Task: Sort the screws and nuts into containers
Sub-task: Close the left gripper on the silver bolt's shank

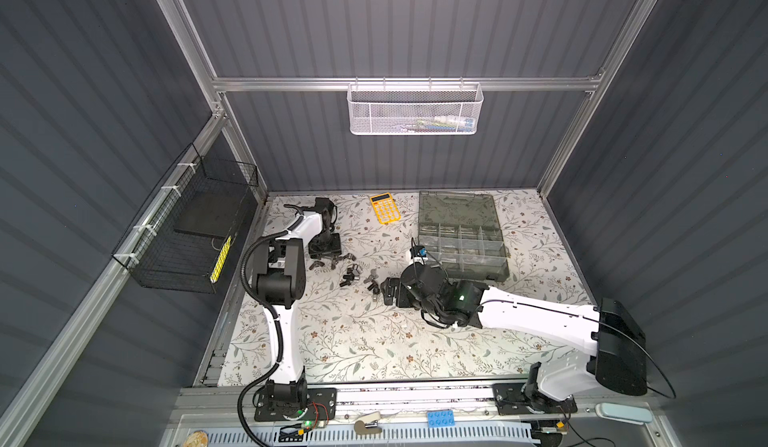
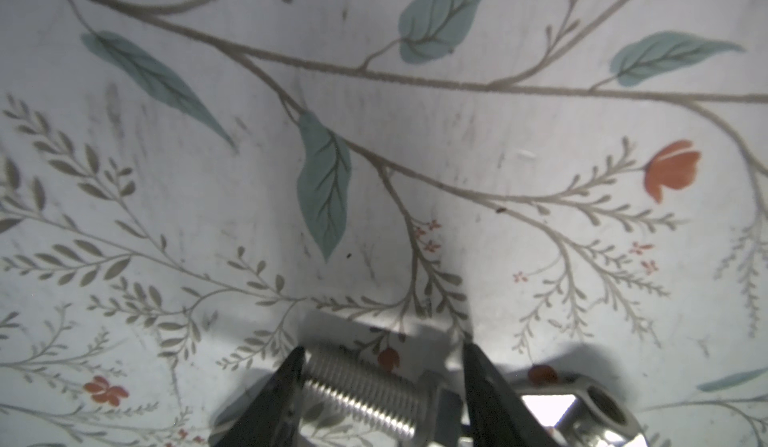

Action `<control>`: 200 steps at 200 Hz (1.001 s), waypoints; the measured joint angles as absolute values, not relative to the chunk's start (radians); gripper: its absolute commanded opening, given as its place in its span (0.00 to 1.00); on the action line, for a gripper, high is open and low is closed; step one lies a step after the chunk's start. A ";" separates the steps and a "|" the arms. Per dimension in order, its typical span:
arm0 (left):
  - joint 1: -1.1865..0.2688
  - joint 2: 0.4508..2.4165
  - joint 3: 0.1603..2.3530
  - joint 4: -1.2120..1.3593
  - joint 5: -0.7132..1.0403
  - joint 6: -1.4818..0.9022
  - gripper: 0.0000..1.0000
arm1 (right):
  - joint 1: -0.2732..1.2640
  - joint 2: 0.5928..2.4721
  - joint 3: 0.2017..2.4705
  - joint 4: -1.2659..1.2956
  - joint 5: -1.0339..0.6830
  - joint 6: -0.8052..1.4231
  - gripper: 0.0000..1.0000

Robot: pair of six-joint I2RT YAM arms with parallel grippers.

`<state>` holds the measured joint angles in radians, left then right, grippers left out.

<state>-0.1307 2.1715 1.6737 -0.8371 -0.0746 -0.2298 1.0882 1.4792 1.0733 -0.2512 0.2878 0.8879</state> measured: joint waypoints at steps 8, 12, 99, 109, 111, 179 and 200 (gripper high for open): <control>-0.131 2.172 1.675 -0.838 -0.075 -0.229 0.59 | 1.088 1.479 1.073 -0.251 0.288 0.890 0.99; -0.131 2.172 1.675 -0.838 -0.075 -0.229 0.59 | 1.088 1.479 1.073 -0.251 0.288 0.890 0.99; -0.131 2.182 1.691 -0.847 -0.070 -0.227 0.50 | 1.088 1.479 1.071 -0.251 0.288 0.897 0.99; -0.131 2.182 1.691 -0.846 -0.070 -0.224 0.47 | 1.087 1.479 1.068 -0.250 0.288 0.897 0.99; -0.131 2.182 1.691 -0.846 -0.070 -0.225 0.47 | 1.087 1.479 1.068 -0.249 0.288 0.897 0.99; -0.131 2.177 1.686 -0.833 -0.062 -0.223 0.46 | 1.077 1.479 1.064 -0.243 0.280 0.900 0.99; -0.130 2.165 1.668 -0.812 -0.046 -0.223 0.44 | 1.070 1.479 1.057 -0.239 0.276 0.902 0.99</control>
